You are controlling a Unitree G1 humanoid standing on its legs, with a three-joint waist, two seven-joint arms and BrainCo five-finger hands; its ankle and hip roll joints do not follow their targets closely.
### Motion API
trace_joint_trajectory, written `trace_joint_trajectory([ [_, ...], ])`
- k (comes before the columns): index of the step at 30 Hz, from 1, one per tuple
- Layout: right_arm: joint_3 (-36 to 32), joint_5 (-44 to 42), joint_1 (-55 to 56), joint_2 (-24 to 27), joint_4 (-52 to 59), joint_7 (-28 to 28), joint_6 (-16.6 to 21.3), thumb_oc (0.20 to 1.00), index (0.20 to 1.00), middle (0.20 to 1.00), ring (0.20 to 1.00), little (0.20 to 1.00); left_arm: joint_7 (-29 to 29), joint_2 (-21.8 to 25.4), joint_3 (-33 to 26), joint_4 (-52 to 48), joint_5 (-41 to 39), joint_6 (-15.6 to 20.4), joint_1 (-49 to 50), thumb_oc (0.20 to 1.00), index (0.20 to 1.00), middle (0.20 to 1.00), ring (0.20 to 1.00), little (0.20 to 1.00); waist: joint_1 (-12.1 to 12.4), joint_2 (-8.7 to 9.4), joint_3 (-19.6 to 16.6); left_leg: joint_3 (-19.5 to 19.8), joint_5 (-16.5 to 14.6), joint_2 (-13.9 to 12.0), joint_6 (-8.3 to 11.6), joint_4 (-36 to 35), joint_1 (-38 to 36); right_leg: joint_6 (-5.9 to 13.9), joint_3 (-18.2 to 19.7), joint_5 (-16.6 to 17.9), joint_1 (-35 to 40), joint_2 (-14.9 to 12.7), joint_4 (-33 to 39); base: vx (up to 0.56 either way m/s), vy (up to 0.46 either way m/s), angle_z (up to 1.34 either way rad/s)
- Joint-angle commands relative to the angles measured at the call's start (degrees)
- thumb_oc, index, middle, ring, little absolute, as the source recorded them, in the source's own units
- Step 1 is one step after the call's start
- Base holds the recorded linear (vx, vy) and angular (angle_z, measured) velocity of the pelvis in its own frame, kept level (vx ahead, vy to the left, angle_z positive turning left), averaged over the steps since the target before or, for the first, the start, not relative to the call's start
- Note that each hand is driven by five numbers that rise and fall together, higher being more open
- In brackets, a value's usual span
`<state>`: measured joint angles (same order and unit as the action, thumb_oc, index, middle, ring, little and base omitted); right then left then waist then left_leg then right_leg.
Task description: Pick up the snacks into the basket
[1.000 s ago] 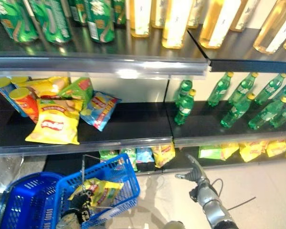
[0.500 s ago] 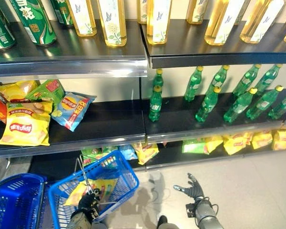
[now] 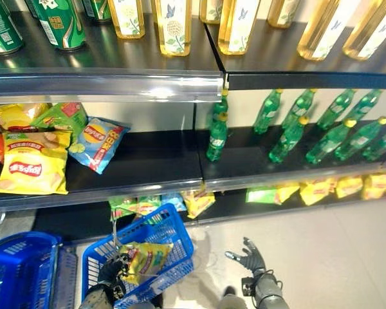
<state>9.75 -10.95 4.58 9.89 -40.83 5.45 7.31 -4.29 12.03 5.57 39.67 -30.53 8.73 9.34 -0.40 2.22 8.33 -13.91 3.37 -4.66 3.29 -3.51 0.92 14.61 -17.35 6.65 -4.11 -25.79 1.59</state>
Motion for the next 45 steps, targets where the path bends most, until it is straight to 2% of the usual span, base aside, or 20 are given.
trace_joint_trajectory([
  [1, -2.31, -1.99, -4.05, 1.18, 0.98, 1.47, 1.50, 1.000, 1.000, 1.000, 1.000, 1.000, 0.01, -0.24, -0.68, -6.71, -0.26, 4.90, -4.57, 0.200, 0.200, 0.200, 0.200, 0.200, 0.75, 2.18, -0.68, -1.21, -2.10, -4.55, 1.85, 5.23, 1.56, -0.13, 3.85, 10.15, -1.00, -1.92, -1.28, 0.17, -0.527, 0.37],
  [5, -1.76, -1.52, -4.75, 1.48, 1.15, 1.05, 1.17, 1.000, 1.000, 1.000, 1.000, 1.000, -0.57, -0.30, -1.98, -7.11, -2.93, 5.15, -5.07, 0.200, 0.200, 0.200, 0.200, 0.200, 1.57, 3.07, -0.08, -0.54, -2.84, -9.64, 4.44, 8.38, -0.18, -0.03, 4.70, 5.16, -1.32, 0.88, -5.66, 0.19, -0.504, 0.35],
  [7, -1.32, -1.59, -5.24, 2.34, 0.01, 0.96, 1.31, 1.000, 1.000, 1.000, 1.000, 1.000, -0.46, -0.76, -2.60, -6.58, -4.31, 5.22, -4.83, 0.200, 0.200, 0.200, 0.200, 0.200, 1.60, 1.70, 0.04, 0.57, 0.80, -13.55, 5.68, 11.43, 0.48, -0.83, 2.27, 1.92, -0.11, 3.62, -6.40, 0.14, -0.531, -0.03],
  [8, -0.62, -2.24, -4.99, 2.91, -0.60, 0.84, 2.14, 1.000, 1.000, 1.000, 1.000, 1.000, -0.52, -1.37, -2.84, -5.60, -5.10, 5.11, -4.90, 0.200, 0.200, 0.200, 0.200, 0.200, 0.91, 0.14, 0.28, 0.41, 11.06, -18.68, 7.12, 16.11, 2.73, -4.03, 0.45, -1.20, 2.37, 9.23, -5.83, 0.09, -0.498, 0.15],
  [9, -0.62, -2.24, -5.01, 2.92, -0.61, 0.84, 2.14, 1.000, 1.000, 1.000, 1.000, 1.000, -0.52, -1.38, -2.85, -5.59, -5.10, 5.11, -4.91, 0.200, 0.200, 0.200, 0.200, 0.200, 0.84, 0.09, 0.14, 0.52, 11.19, -18.72, 7.14, 16.03, 2.93, -4.08, 0.35, -1.11, 2.28, 9.31, -5.72, 0.20, -0.772, 0.43],
  [10, 0.19, -2.35, -4.13, 3.42, -0.25, 0.92, 2.40, 1.000, 1.000, 1.000, 1.000, 1.000, -0.29, -1.82, -3.03, -5.15, -5.56, 4.66, -4.52, 0.200, 0.200, 0.200, 0.200, 0.200, -0.49, -0.02, -0.42, -5.69, 16.77, -23.45, 8.89, 18.65, 2.60, -6.20, -1.57, -3.41, 5.15, 13.58, -2.86, 0.20, -0.635, 0.81],
  [12, 0.63, -2.50, -3.58, 3.71, -0.24, 0.92, 2.63, 1.000, 1.000, 1.000, 1.000, 1.000, -0.03, -2.17, -2.92, -3.99, -5.29, 4.37, -4.25, 0.200, 0.200, 0.200, 0.200, 0.200, -1.31, -0.20, -0.57, -10.44, 17.66, -25.73, 9.84, 19.79, 2.06, -7.89, -1.89, -4.43, 7.07, 16.58, -0.33, 0.17, -0.567, 0.83],
  [13, 0.66, -2.88, -3.14, 4.16, -1.50, 0.85, 2.29, 1.000, 1.000, 1.000, 1.000, 1.000, 0.57, -2.97, -2.35, -3.50, -4.89, 4.28, -3.97, 0.200, 0.200, 0.200, 0.200, 0.200, -1.76, -0.30, -0.94, -13.24, 15.36, -24.48, 9.71, 21.98, 2.77, -9.11, -1.56, -5.39, 8.57, 18.73, 2.44, 0.08, -0.308, 0.36],
  [15, 0.16, -3.49, -3.59, 4.58, -2.77, 0.78, 2.15, 1.000, 1.000, 1.000, 1.000, 1.000, 0.79, -3.47, -1.78, -2.82, -4.15, 4.34, -4.08, 0.200, 0.200, 0.200, 0.200, 0.200, -1.12, -0.08, -1.08, -10.46, 9.89, -17.71, 7.93, 23.57, 5.60, -9.05, -1.80, -5.82, 9.01, 18.69, 3.25, 0.07, -0.254, 0.08],
  [16, 0.16, -3.49, -3.60, 4.58, -2.78, 0.78, 2.16, 1.000, 1.000, 1.000, 1.000, 1.000, 0.80, -3.46, -1.79, -2.81, -4.15, 4.35, -4.09, 0.200, 0.200, 0.200, 0.200, 0.200, -1.17, -0.08, -1.10, -10.42, 9.86, -17.69, 7.91, 23.60, 5.66, -9.04, -1.84, -5.82, 9.00, 18.68, 3.25, 0.06, -0.196, -0.21],
  [17, -0.26, -4.30, -3.56, 4.50, -3.25, 0.25, 2.09, 1.000, 1.000, 1.000, 1.000, 1.000, 1.18, -3.74, -1.66, -2.34, -3.01, 4.05, -3.91, 0.200, 0.200, 0.200, 0.200, 0.200, -0.73, 1.03, -1.02, -10.16, 3.09, -9.93, 4.40, 22.26, 7.79, -9.12, -1.70, -4.94, 9.10, 18.64, 3.10, 0.05, -0.108, -0.35],
  [18, -0.27, -4.31, -3.56, 4.48, -3.28, 0.24, 2.11, 1.000, 1.000, 1.000, 1.000, 1.000, 1.19, -3.73, -1.66, -2.34, -3.00, 4.06, -3.90, 0.200, 0.200, 0.200, 0.200, 0.200, -0.76, 1.11, -1.02, -10.25, 2.94, -9.72, 4.20, 22.15, 7.69, -8.97, -1.72, -4.95, 9.13, 18.45, 3.09, 0.06, -0.167, -0.40],
  [19, -0.72, -5.43, -3.32, 3.59, -4.57, 0.12, 2.26, 1.000, 1.000, 1.000, 1.000, 1.000, 1.31, -3.91, -1.25, -3.06, -2.37, 4.13, -3.27, 0.200, 0.200, 0.200, 0.200, 0.200, -0.02, 0.96, -1.13, -10.88, 1.44, -2.27, 0.55, 15.11, 8.35, -8.79, -1.78, -3.90, 7.93, 19.41, 2.07, 0.07, -0.064, -0.24],
  [21, -1.02, -5.34, -2.70, 2.92, -4.79, -0.08, 2.16, 1.000, 1.000, 1.000, 1.000, 1.000, 1.30, -3.85, -1.10, -3.33, -1.20, 3.97, -2.32, 0.200, 0.200, 0.200, 0.200, 0.200, 0.82, 0.54, -1.12, -7.05, 2.13, 2.06, -0.60, 10.47, 8.48, -8.61, -0.80, -4.16, 8.84, 21.28, 1.60, 0.12, -0.088, 0.08],
  [30, -2.96, -7.40, -1.42, 0.60, -7.67, 0.11, 2.22, 1.000, 1.000, 1.000, 1.000, 1.000, 1.09, -2.62, -1.44, -4.37, -1.06, 4.01, -1.58, 0.200, 0.200, 0.200, 0.200, 0.200, 0.31, 0.45, -3.18, -5.62, 4.69, 3.15, -2.07, -0.07, 3.13, -8.27, -0.63, -6.74, 7.16, 22.61, -2.91, 0.08, -0.016, -0.15],
  [33, -3.47, -7.28, -2.50, 0.15, -8.00, 0.18, 2.24, 1.000, 1.000, 1.000, 1.000, 1.000, 0.99, -2.07, -2.39, -6.04, -1.44, 4.28, -1.17, 0.200, 0.200, 0.200, 0.200, 0.200, 1.40, 0.27, -2.14, -7.45, 3.94, 2.24, -2.56, -0.24, 2.30, -6.99, -4.93, -7.83, 4.86, 20.44, -8.73, -0.01, -0.024, -0.07],
  [34, -4.11, -7.17, -3.87, 0.02, -9.05, 0.74, 2.16, 1.000, 1.000, 1.000, 1.000, 1.000, 1.19, -1.78, -2.85, -7.15, -1.72, 4.36, -0.88, 0.200, 0.200, 0.200, 0.200, 0.200, 2.68, -0.34, -1.74, -8.32, 3.33, 1.32, -2.64, -0.58, 1.54, -5.73, -9.71, -6.08, 4.26, 15.73, -11.08, -0.01, -0.097, -0.53],
  [40, -5.34, -6.43, -3.68, 0.37, -5.97, 1.27, 1.68, 1.000, 1.000, 1.000, 1.000, 1.000, 1.12, -0.82, -3.54, -7.83, -1.69, 4.15, -0.90, 0.200, 0.200, 0.200, 0.200, 0.200, 2.97, -0.27, -2.31, -6.41, 0.86, -0.93, -0.87, -1.11, -0.71, -1.37, -7.10, 5.54, 3.35, 2.17, -5.03, 0.07, -0.223, -0.14],
  [42, -5.36, -6.30, -3.58, 0.30, -5.94, 1.30, 1.18, 1.000, 1.000, 1.000, 1.000, 1.000, 0.88, -0.78, -3.98, -7.89, -1.78, 4.08, -0.87, 0.200, 0.200, 0.200, 0.200, 0.200, 2.82, 0.92, -2.28, -6.38, 0.62, -1.65, -0.38, -0.35, -0.75, -0.33, -4.98, 10.06, 3.46, -0.77, -0.84, 0.09, -0.314, 0.10],
  [45, -5.12, -6.72, -3.99, -0.11, -6.82, 0.85, 0.95, 1.000, 1.000, 1.000, 1.000, 1.000, -0.33, -0.07, -5.30, -8.25, -3.51, 4.73, -1.68, 0.200, 0.200, 0.200, 0.200, 0.200, 2.97, 2.35, -2.03, -5.76, -0.16, -3.97, 1.42, 2.09, -1.61, -0.02, 2.05, 6.90, 2.19, 1.78, -1.82, 0.15, -0.462, 0.21],
])
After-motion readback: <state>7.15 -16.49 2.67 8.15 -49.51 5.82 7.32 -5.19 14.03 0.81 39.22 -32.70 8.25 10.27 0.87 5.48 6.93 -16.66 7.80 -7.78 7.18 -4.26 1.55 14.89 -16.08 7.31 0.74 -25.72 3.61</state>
